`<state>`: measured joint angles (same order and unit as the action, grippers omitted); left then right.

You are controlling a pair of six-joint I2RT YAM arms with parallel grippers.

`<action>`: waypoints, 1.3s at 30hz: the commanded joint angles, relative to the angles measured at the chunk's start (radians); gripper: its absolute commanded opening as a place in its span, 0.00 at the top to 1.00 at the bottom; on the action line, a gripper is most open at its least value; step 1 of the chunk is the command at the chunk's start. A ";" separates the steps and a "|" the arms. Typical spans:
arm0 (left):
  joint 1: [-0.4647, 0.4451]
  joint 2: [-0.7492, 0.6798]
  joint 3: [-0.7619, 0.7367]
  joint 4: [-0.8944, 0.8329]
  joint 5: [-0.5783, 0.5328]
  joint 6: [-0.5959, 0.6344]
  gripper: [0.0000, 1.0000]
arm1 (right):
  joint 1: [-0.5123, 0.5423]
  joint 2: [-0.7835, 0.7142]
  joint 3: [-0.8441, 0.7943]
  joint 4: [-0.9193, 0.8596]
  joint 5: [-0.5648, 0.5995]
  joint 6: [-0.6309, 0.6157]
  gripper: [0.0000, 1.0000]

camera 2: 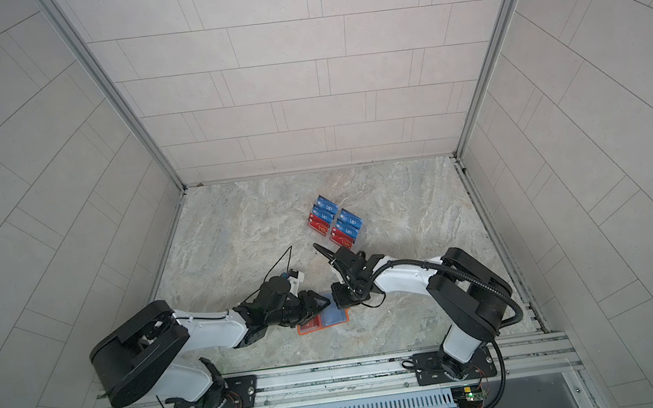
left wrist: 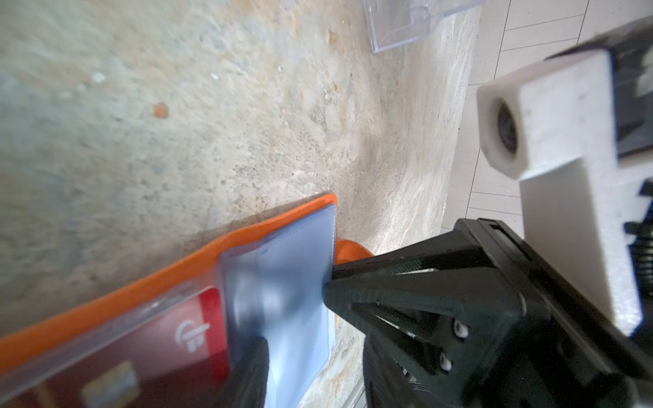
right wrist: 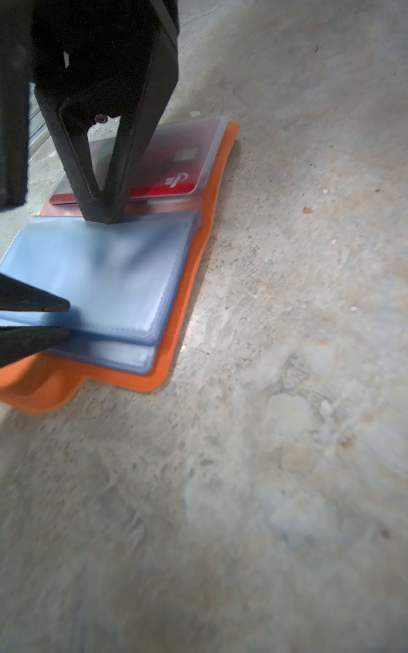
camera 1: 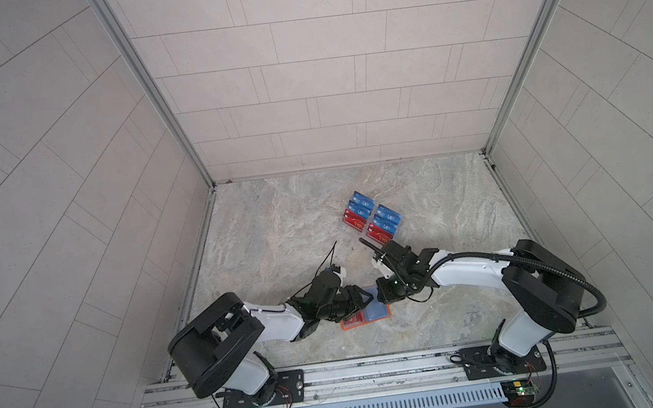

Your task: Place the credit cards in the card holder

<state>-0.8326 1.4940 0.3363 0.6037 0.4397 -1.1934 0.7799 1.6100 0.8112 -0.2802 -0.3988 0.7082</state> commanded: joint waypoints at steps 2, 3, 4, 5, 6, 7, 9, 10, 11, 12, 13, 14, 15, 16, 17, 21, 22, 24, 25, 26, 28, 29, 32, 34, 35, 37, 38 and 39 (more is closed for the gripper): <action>-0.003 0.038 -0.016 0.078 0.007 -0.038 0.55 | 0.013 0.035 -0.017 -0.027 0.014 0.005 0.87; -0.003 0.041 -0.015 0.085 0.007 -0.040 0.56 | 0.013 0.034 -0.017 -0.027 0.014 0.005 0.87; -0.003 0.042 -0.016 0.093 0.006 -0.040 0.56 | 0.013 0.033 -0.017 -0.027 0.016 0.005 0.87; -0.003 0.042 -0.015 0.097 0.006 -0.041 0.57 | 0.014 0.032 -0.018 -0.027 0.016 0.006 0.87; -0.003 0.043 -0.014 0.098 0.007 -0.041 0.58 | 0.014 0.031 -0.018 -0.027 0.016 0.005 0.87; -0.002 0.044 -0.013 0.099 0.006 -0.040 0.60 | 0.013 0.031 -0.019 -0.027 0.015 0.007 0.87; -0.003 0.043 -0.013 0.099 0.005 -0.041 0.62 | 0.013 0.031 -0.018 -0.025 0.014 0.007 0.87; -0.002 0.044 -0.014 0.100 0.003 -0.041 0.62 | 0.014 0.030 -0.018 -0.025 0.015 0.007 0.87; -0.001 0.044 -0.014 0.102 0.001 -0.042 0.63 | 0.014 0.030 -0.019 -0.025 0.015 0.007 0.87; -0.001 0.046 -0.015 0.100 0.000 -0.041 0.65 | 0.013 0.030 -0.019 -0.025 0.015 0.007 0.87; 0.000 0.047 -0.014 0.095 -0.002 -0.041 0.67 | 0.014 0.031 -0.019 -0.024 0.013 0.008 0.87; -0.002 0.048 -0.014 0.088 -0.004 -0.040 0.68 | 0.014 0.029 -0.019 -0.024 0.013 0.008 0.87; -0.002 0.050 -0.013 0.077 -0.006 -0.038 0.69 | 0.015 0.028 -0.018 -0.024 0.014 0.007 0.87; -0.003 0.050 -0.011 0.071 -0.006 -0.034 0.70 | 0.015 0.027 -0.018 -0.025 0.014 0.008 0.87; -0.002 0.049 -0.011 0.064 -0.007 -0.031 0.72 | 0.015 0.025 -0.019 -0.025 0.014 0.008 0.87; -0.001 0.052 0.001 0.028 -0.009 -0.007 0.81 | 0.015 0.021 -0.017 -0.028 0.015 0.009 0.87; -0.001 0.053 0.004 0.023 -0.007 -0.003 0.83 | 0.015 0.018 -0.017 -0.029 0.015 0.010 0.87; -0.001 0.053 0.007 0.021 -0.006 0.002 0.86 | 0.015 0.010 -0.017 -0.034 0.016 0.011 0.87; -0.001 0.053 0.007 0.019 -0.006 0.003 0.88 | 0.015 0.004 -0.017 -0.036 0.019 0.011 0.87; -0.001 0.053 0.006 0.019 -0.006 0.005 0.91 | 0.015 -0.001 -0.018 -0.040 0.022 0.011 0.87; -0.002 0.051 0.006 0.019 -0.002 0.009 0.96 | 0.015 -0.014 -0.015 -0.046 0.029 0.013 0.87; -0.002 0.050 0.006 0.019 -0.001 0.011 0.97 | 0.015 -0.021 -0.016 -0.049 0.033 0.014 0.87; 0.005 0.031 -0.003 0.018 0.001 0.021 0.99 | 0.015 -0.047 -0.018 -0.055 0.047 0.017 0.87; 0.012 0.012 -0.009 0.014 0.006 0.034 1.00 | 0.015 -0.057 -0.017 -0.057 0.051 0.019 0.87; 0.014 0.003 -0.011 0.009 0.010 0.040 1.00 | 0.015 -0.060 -0.017 -0.060 0.051 0.019 0.87; 0.020 -0.012 -0.011 -0.009 0.020 0.063 1.00 | 0.015 -0.065 -0.016 -0.063 0.052 0.019 0.87; 0.021 -0.014 -0.010 -0.023 0.026 0.072 1.00 | 0.015 -0.068 -0.017 -0.065 0.054 0.019 0.87; 0.024 -0.014 -0.008 -0.032 0.033 0.079 1.00 | 0.013 -0.071 -0.018 -0.063 0.054 0.019 0.86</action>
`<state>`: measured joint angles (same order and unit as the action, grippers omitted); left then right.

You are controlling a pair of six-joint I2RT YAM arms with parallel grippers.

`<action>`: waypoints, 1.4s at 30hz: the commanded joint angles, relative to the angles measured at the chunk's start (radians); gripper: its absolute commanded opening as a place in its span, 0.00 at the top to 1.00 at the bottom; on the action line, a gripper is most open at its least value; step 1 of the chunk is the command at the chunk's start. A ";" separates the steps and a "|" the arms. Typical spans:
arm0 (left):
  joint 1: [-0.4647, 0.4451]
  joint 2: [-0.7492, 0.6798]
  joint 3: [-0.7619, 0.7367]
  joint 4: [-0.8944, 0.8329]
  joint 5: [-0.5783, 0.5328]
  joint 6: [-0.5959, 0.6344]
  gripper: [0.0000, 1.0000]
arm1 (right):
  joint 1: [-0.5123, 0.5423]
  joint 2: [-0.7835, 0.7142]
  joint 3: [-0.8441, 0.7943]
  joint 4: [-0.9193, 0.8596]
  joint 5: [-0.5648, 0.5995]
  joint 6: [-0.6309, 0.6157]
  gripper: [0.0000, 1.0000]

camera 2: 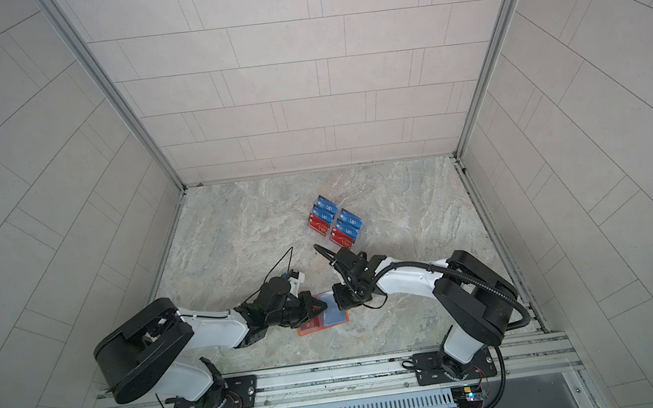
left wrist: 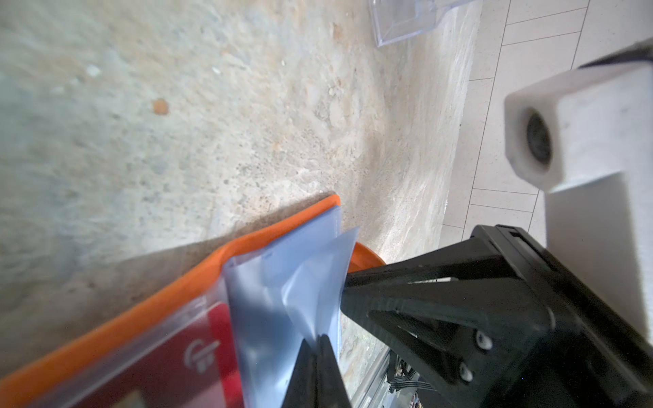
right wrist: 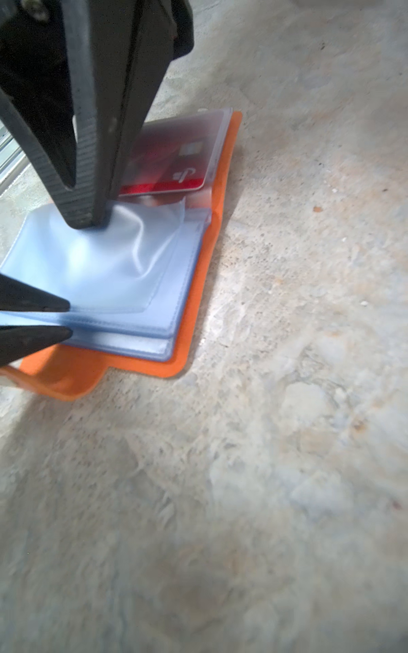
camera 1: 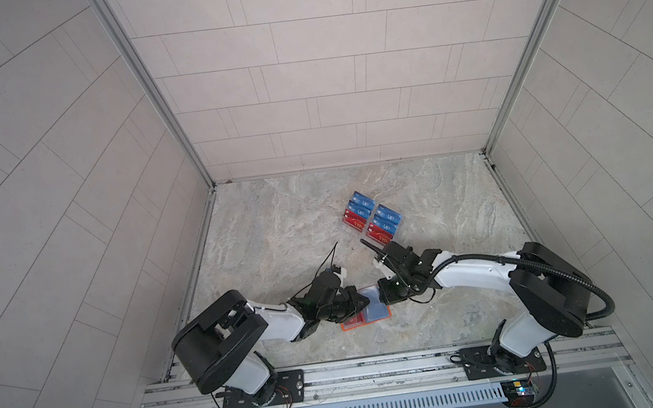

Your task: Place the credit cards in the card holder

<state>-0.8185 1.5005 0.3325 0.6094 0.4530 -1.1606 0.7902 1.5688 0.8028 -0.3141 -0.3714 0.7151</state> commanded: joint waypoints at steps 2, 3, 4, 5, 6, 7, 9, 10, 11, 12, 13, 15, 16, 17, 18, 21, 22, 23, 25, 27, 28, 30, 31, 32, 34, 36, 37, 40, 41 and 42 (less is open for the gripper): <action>0.014 -0.016 -0.010 -0.024 0.038 0.052 1.00 | 0.003 -0.027 -0.006 -0.035 0.025 0.007 0.86; 0.017 -0.015 -0.012 -0.014 0.045 0.053 1.00 | 0.003 -0.024 -0.005 -0.038 0.022 0.004 0.87; 0.016 -0.013 -0.015 -0.005 0.051 0.056 1.00 | 0.003 -0.023 -0.005 -0.037 0.020 0.003 0.86; 0.017 -0.013 -0.016 0.001 0.056 0.058 1.00 | 0.003 -0.023 -0.008 -0.037 0.019 0.003 0.86; 0.017 -0.014 -0.021 0.008 0.059 0.059 1.00 | 0.003 -0.023 -0.010 -0.036 0.019 0.003 0.87; 0.018 -0.016 -0.024 0.012 0.063 0.062 1.00 | 0.003 -0.022 -0.010 -0.037 0.018 0.003 0.87; 0.026 -0.021 -0.036 0.019 0.068 0.066 0.99 | 0.003 -0.027 -0.013 -0.037 0.020 0.000 0.87; 0.034 -0.024 -0.042 0.015 0.070 0.072 0.99 | 0.003 -0.027 -0.012 -0.037 0.021 -0.002 0.87; 0.044 -0.026 -0.049 0.014 0.072 0.080 0.98 | 0.001 -0.027 -0.010 -0.040 0.024 -0.008 0.87; 0.055 -0.031 -0.056 0.015 0.078 0.086 0.98 | -0.001 -0.025 -0.007 -0.044 0.025 -0.016 0.87; 0.061 -0.032 -0.058 0.016 0.083 0.092 0.98 | -0.002 -0.023 -0.002 -0.047 0.022 -0.023 0.87; 0.065 -0.037 -0.056 0.017 0.100 0.103 0.98 | -0.002 -0.018 0.009 -0.049 0.012 -0.032 0.87; 0.065 -0.040 -0.055 0.019 0.104 0.107 0.98 | 0.000 -0.016 0.012 -0.047 0.005 -0.035 0.87; 0.065 -0.043 -0.055 0.026 0.110 0.108 0.98 | 0.000 -0.016 0.014 -0.044 -0.001 -0.040 0.87; 0.065 -0.047 -0.055 0.030 0.115 0.111 0.98 | 0.000 -0.018 0.016 -0.041 -0.004 -0.041 0.87; 0.065 -0.053 -0.058 0.032 0.126 0.122 0.98 | 0.000 -0.019 0.015 -0.038 -0.010 -0.044 0.87; 0.066 -0.053 -0.059 0.036 0.132 0.122 0.98 | 0.000 -0.021 0.015 -0.036 -0.012 -0.045 0.87; 0.066 -0.051 -0.061 0.045 0.141 0.126 0.98 | 0.001 -0.022 0.013 -0.033 -0.015 -0.045 0.87; 0.065 -0.039 -0.059 0.047 0.156 0.132 0.98 | 0.000 -0.027 0.009 -0.024 -0.019 -0.044 0.87; 0.065 -0.022 -0.059 0.059 0.165 0.132 0.98 | 0.000 -0.030 0.004 -0.014 -0.025 -0.043 0.87; 0.065 -0.015 -0.061 0.071 0.167 0.129 0.98 | 0.000 -0.031 0.002 -0.010 -0.028 -0.043 0.87; 0.067 0.002 -0.064 0.088 0.166 0.122 0.98 | 0.000 -0.028 -0.003 0.001 -0.032 -0.043 0.87; 0.067 0.010 -0.065 0.097 0.165 0.118 0.98 | 0.000 -0.025 -0.008 0.008 -0.035 -0.045 0.87; 0.067 0.016 -0.070 0.117 0.168 0.110 0.98 | 0.000 -0.023 -0.012 0.017 -0.039 -0.045 0.87; 0.066 0.023 -0.077 0.142 0.170 0.098 0.98 | 0.000 -0.018 -0.015 0.035 -0.049 -0.040 0.87; 0.066 0.017 -0.079 0.135 0.166 0.099 0.98 | 0.000 -0.016 -0.019 0.052 -0.063 -0.037 0.87; 0.067 0.011 -0.081 0.131 0.162 0.102 0.98 | 0.001 -0.015 -0.017 0.057 -0.070 -0.036 0.87; 0.066 0.005 -0.076 0.121 0.161 0.106 0.98 | 0.001 -0.013 -0.016 0.067 -0.083 -0.037 0.88; 0.066 0.003 -0.076 0.119 0.161 0.107 0.98 | 0.002 -0.012 -0.019 0.073 -0.089 -0.034 0.88; 0.067 0.004 -0.074 0.116 0.161 0.109 0.97 | 0.001 -0.013 -0.023 0.080 -0.094 -0.031 0.87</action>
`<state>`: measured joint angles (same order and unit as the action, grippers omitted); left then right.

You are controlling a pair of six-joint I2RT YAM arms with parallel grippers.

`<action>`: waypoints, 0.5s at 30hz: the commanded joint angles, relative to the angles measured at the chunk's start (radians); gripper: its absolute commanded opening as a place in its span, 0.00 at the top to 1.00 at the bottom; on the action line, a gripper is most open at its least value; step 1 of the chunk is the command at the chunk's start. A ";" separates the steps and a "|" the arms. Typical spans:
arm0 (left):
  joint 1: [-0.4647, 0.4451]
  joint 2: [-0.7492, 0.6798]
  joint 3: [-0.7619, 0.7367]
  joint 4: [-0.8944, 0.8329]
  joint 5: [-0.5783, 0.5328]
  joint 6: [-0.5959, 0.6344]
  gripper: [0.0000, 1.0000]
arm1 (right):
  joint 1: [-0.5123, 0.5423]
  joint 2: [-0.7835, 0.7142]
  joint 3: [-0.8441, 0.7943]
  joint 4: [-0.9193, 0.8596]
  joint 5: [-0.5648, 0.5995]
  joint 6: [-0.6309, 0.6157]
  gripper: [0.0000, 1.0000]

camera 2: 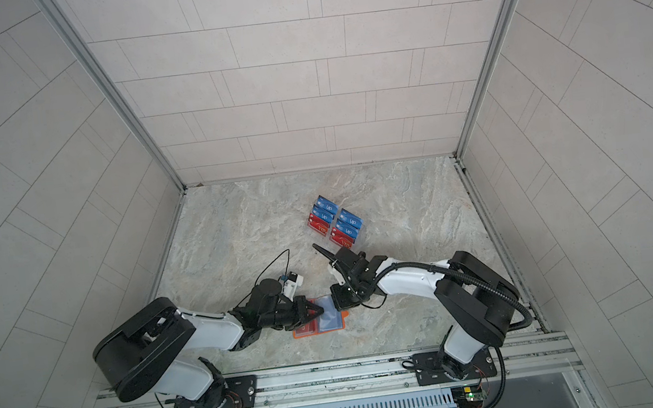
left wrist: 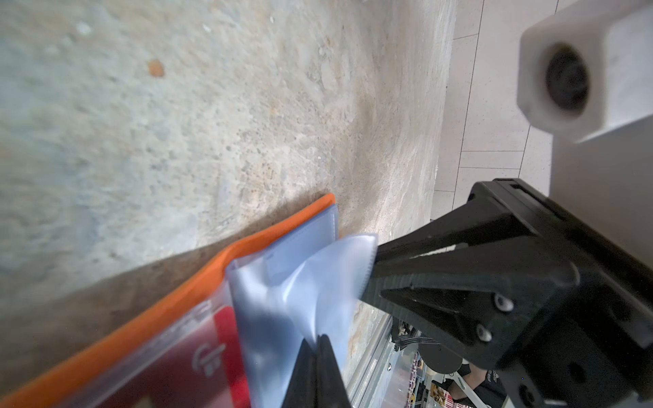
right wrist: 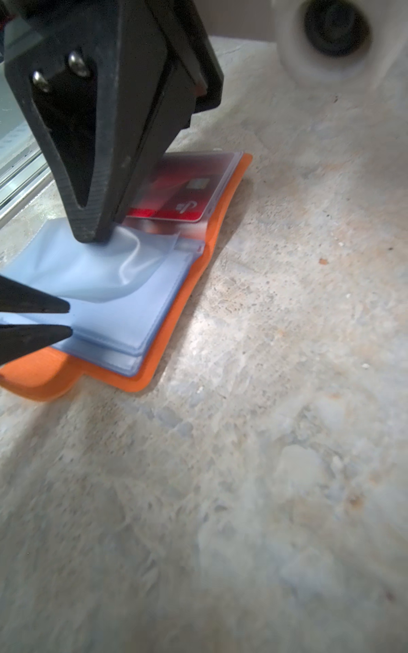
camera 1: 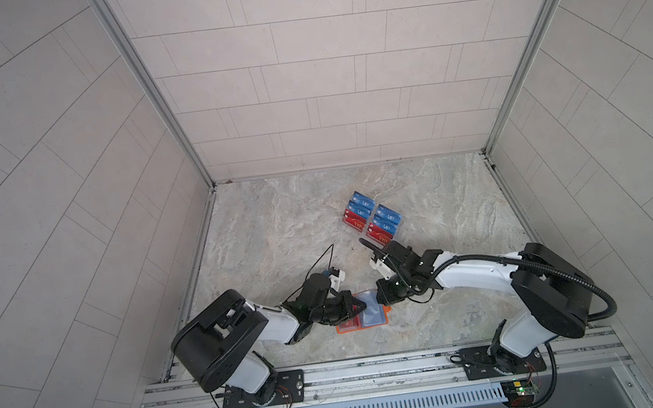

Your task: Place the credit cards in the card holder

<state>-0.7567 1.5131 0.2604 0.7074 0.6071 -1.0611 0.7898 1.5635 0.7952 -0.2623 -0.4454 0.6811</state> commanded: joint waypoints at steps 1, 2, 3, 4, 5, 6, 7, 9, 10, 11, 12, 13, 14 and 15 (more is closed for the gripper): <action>0.005 -0.010 0.000 0.015 0.008 0.010 0.97 | 0.002 -0.006 -0.018 0.036 -0.024 0.007 0.88; 0.004 -0.008 0.001 0.015 0.008 0.010 0.97 | 0.002 -0.005 -0.022 0.042 -0.028 0.009 0.88; 0.004 -0.008 0.001 0.016 0.009 0.010 0.96 | 0.002 -0.005 -0.025 0.047 -0.030 0.012 0.88; 0.006 -0.008 0.001 0.020 0.013 0.010 0.96 | 0.002 -0.004 -0.029 0.050 -0.031 0.013 0.87; 0.005 -0.009 -0.001 0.020 0.013 0.010 0.96 | 0.002 -0.001 -0.032 0.053 -0.033 0.013 0.88; 0.006 -0.010 -0.001 0.018 0.011 0.009 0.95 | 0.002 0.002 -0.034 0.059 -0.035 0.014 0.88; 0.005 -0.011 -0.002 0.017 0.013 0.011 0.95 | 0.002 0.006 -0.037 0.067 -0.043 0.015 0.88; 0.004 -0.012 -0.003 0.013 0.010 0.015 0.96 | 0.002 0.014 -0.041 0.084 -0.058 0.021 0.88; 0.005 -0.011 -0.003 0.014 0.009 0.013 0.96 | 0.002 0.017 -0.042 0.094 -0.067 0.025 0.88; 0.005 -0.010 -0.004 0.016 0.010 0.012 0.96 | 0.002 0.018 -0.046 0.105 -0.075 0.031 0.88; 0.005 -0.011 -0.005 0.018 0.008 0.012 0.95 | 0.002 0.018 -0.048 0.114 -0.080 0.033 0.88; 0.005 -0.010 -0.006 0.021 0.008 0.012 0.94 | 0.003 0.018 -0.050 0.122 -0.086 0.034 0.88; 0.005 -0.011 -0.006 0.021 0.004 0.010 0.93 | 0.003 0.017 -0.052 0.126 -0.092 0.034 0.88; 0.005 -0.010 -0.005 0.025 0.006 0.009 0.92 | 0.005 0.015 -0.052 0.131 -0.098 0.034 0.88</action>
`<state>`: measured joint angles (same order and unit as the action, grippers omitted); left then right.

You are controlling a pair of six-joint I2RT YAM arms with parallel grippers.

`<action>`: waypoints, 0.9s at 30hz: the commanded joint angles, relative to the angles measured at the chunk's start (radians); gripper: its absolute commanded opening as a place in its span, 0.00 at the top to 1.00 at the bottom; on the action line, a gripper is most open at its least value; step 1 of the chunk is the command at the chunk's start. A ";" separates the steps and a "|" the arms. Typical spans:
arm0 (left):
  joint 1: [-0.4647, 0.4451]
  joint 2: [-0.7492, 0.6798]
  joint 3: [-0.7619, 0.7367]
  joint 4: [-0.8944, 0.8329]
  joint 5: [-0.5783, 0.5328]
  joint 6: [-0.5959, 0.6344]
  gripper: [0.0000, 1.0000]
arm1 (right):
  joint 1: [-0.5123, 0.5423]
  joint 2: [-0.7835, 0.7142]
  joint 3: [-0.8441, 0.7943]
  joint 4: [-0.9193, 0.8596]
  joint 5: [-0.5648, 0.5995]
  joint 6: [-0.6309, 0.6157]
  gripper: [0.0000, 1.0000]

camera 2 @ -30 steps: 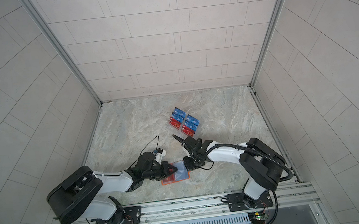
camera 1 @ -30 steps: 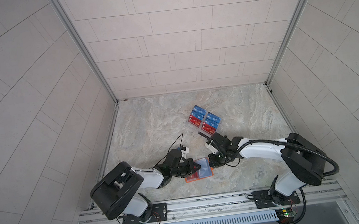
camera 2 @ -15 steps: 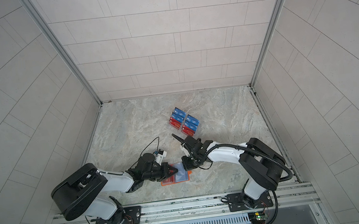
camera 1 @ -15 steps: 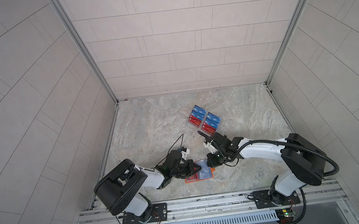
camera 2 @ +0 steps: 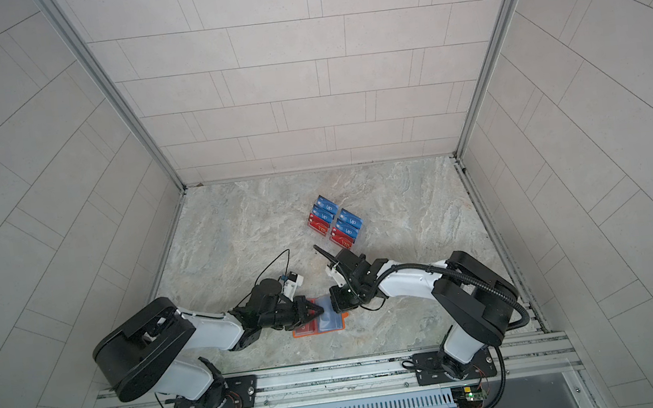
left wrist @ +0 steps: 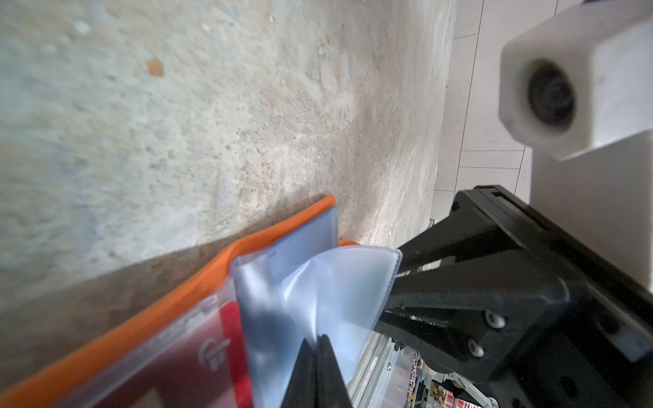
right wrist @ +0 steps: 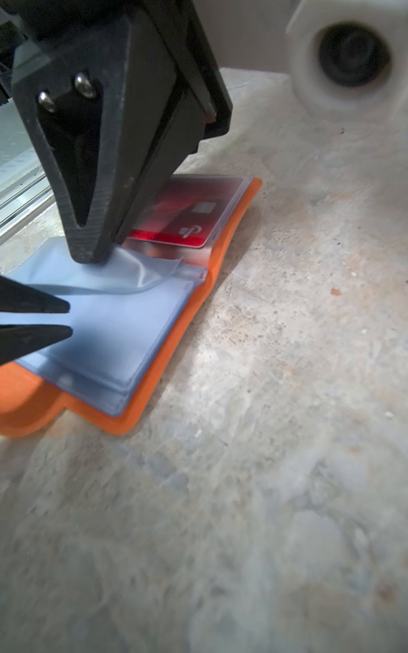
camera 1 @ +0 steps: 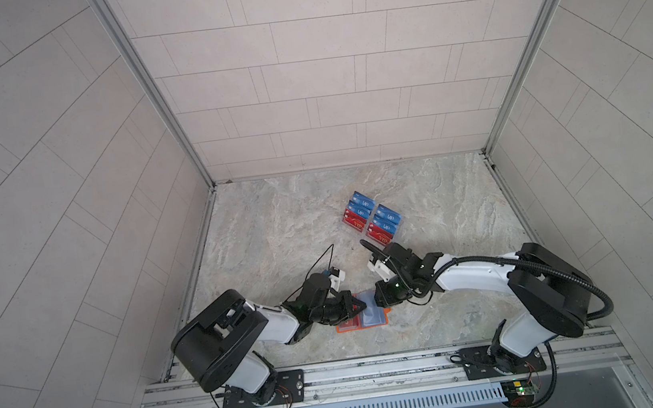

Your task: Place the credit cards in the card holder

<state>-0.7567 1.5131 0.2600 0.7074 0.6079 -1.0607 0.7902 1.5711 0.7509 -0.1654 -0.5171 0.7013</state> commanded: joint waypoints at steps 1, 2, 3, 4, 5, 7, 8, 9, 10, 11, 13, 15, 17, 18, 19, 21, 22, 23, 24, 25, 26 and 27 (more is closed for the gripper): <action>0.005 -0.010 -0.004 0.027 0.007 0.005 0.90 | 0.006 0.006 -0.007 0.038 -0.030 0.013 0.88; 0.005 -0.014 -0.002 0.028 0.008 0.002 0.87 | 0.006 0.004 -0.010 0.043 -0.036 0.017 0.88; 0.006 -0.016 0.001 0.024 0.010 0.001 0.83 | 0.007 0.003 -0.012 0.049 -0.041 0.018 0.88; 0.006 -0.021 0.003 0.016 0.010 0.003 0.79 | 0.007 0.003 -0.015 0.056 -0.048 0.021 0.88; 0.005 -0.027 0.006 0.006 0.010 0.005 0.76 | 0.007 0.003 -0.017 0.061 -0.049 0.023 0.88; 0.005 -0.039 0.014 -0.022 0.010 0.014 0.70 | 0.009 0.006 -0.021 0.071 -0.055 0.024 0.88; 0.005 -0.047 0.016 -0.037 0.012 0.015 0.66 | 0.009 0.007 -0.022 0.075 -0.057 0.028 0.88; 0.005 -0.057 0.020 -0.047 0.012 0.017 0.62 | 0.010 0.008 -0.023 0.081 -0.062 0.031 0.88; 0.005 -0.068 0.025 -0.066 0.011 0.021 0.57 | 0.012 0.011 -0.023 0.084 -0.063 0.032 0.88; 0.005 -0.082 0.028 -0.093 0.006 0.029 0.54 | 0.013 0.012 -0.020 0.083 -0.064 0.032 0.88; 0.005 -0.112 0.038 -0.149 -0.003 0.048 0.46 | 0.017 0.012 -0.015 0.083 -0.067 0.030 0.88; 0.005 -0.145 0.050 -0.212 -0.014 0.066 0.40 | 0.020 0.012 -0.011 0.082 -0.069 0.029 0.88; 0.005 -0.179 0.070 -0.298 -0.023 0.089 0.36 | 0.023 0.015 -0.007 0.090 -0.075 0.031 0.88; 0.004 -0.195 0.081 -0.346 -0.030 0.098 0.36 | 0.024 0.018 -0.008 0.096 -0.080 0.033 0.88; 0.004 -0.214 0.090 -0.397 -0.038 0.109 0.35 | 0.024 0.019 -0.005 0.102 -0.087 0.036 0.88; 0.005 -0.269 0.099 -0.486 -0.068 0.125 0.35 | 0.029 0.022 0.002 0.109 -0.098 0.040 0.88; 0.006 -0.300 0.109 -0.551 -0.090 0.142 0.34 | 0.033 0.023 0.009 0.107 -0.099 0.039 0.88; 0.008 -0.330 0.123 -0.632 -0.120 0.165 0.33 | 0.038 0.024 0.016 0.105 -0.101 0.038 0.88; 0.012 -0.352 0.140 -0.713 -0.151 0.184 0.33 | 0.042 0.026 0.023 0.101 -0.097 0.038 0.88; 0.023 -0.375 0.160 -0.811 -0.187 0.200 0.33 | 0.050 0.024 0.027 0.102 -0.089 0.041 0.88; 0.033 -0.394 0.173 -0.891 -0.227 0.210 0.33 | 0.056 0.021 0.030 0.107 -0.081 0.043 0.88; 0.045 -0.427 0.174 -0.939 -0.255 0.211 0.34 | 0.063 0.021 0.038 0.112 -0.077 0.047 0.88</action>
<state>-0.7380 1.1416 0.4019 0.0498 0.4709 -0.9150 0.8349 1.5887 0.7601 -0.0708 -0.6018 0.7364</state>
